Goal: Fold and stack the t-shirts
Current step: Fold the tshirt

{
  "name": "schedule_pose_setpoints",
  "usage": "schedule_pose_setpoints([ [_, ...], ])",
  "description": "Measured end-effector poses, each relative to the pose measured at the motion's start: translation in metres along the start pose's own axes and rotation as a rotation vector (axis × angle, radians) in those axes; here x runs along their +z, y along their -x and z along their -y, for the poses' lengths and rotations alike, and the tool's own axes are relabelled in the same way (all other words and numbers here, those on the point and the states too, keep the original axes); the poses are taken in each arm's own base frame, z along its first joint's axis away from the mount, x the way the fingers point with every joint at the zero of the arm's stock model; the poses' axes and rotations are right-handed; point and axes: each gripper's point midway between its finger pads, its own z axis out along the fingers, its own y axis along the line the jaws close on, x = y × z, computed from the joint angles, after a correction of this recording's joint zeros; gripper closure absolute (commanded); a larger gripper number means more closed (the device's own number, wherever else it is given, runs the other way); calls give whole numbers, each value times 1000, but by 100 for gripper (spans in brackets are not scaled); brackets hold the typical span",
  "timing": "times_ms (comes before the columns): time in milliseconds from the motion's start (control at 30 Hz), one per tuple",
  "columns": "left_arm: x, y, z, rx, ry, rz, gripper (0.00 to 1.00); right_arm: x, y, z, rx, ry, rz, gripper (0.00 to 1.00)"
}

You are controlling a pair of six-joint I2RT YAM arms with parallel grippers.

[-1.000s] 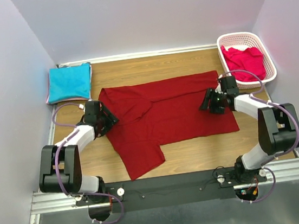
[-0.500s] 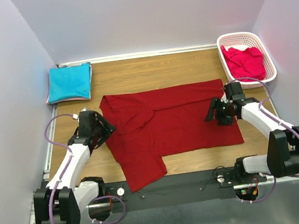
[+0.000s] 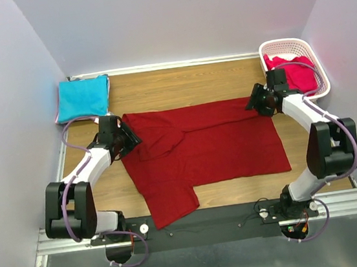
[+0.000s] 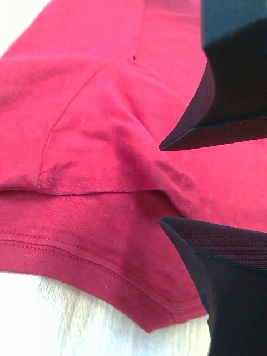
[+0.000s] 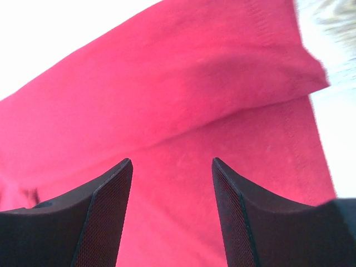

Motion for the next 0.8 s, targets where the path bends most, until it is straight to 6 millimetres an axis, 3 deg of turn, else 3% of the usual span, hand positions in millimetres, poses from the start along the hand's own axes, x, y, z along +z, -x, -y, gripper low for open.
schedule_pose_setpoints([
  [233,14,-10,-1,39,-6,-44,51,26,1,28,68,-71,-15,36],
  [433,21,-22,0,71,-15,-87,77,33,15,61,140,-124,13,38],
  [500,21,-22,3,80,-25,-85,90,36,19,65,152,-128,23,41],
  [600,21,-22,4,90,-29,-84,100,45,16,66,162,-126,14,41],
  [800,20,-21,4,95,-31,-81,100,55,8,63,181,-102,-18,44],
])
